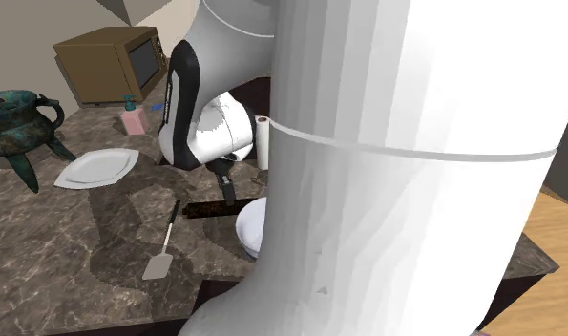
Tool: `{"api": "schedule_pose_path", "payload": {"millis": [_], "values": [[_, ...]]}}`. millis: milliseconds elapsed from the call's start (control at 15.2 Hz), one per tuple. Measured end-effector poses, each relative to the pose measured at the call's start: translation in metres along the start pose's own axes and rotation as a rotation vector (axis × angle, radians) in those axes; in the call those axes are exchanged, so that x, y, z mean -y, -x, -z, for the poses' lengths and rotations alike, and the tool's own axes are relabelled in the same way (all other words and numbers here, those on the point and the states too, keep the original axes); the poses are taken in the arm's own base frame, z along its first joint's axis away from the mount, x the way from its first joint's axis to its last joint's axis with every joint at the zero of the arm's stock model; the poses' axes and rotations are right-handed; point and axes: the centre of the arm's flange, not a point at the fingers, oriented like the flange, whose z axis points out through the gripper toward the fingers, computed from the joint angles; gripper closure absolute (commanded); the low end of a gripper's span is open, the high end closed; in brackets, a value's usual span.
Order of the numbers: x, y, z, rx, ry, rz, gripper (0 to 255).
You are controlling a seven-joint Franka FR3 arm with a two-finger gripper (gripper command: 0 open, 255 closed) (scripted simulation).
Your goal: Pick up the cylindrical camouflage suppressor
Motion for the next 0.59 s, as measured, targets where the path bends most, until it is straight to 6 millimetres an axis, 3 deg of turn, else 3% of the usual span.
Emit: {"api": "schedule_pose_path", "payload": {"millis": [330, 594], "values": [[0.036, 0.009, -0.056, 0.016, 0.008, -0.122, 0], [0.045, 0.009, -0.081, 0.018, 0.011, -0.153, 0]]}}
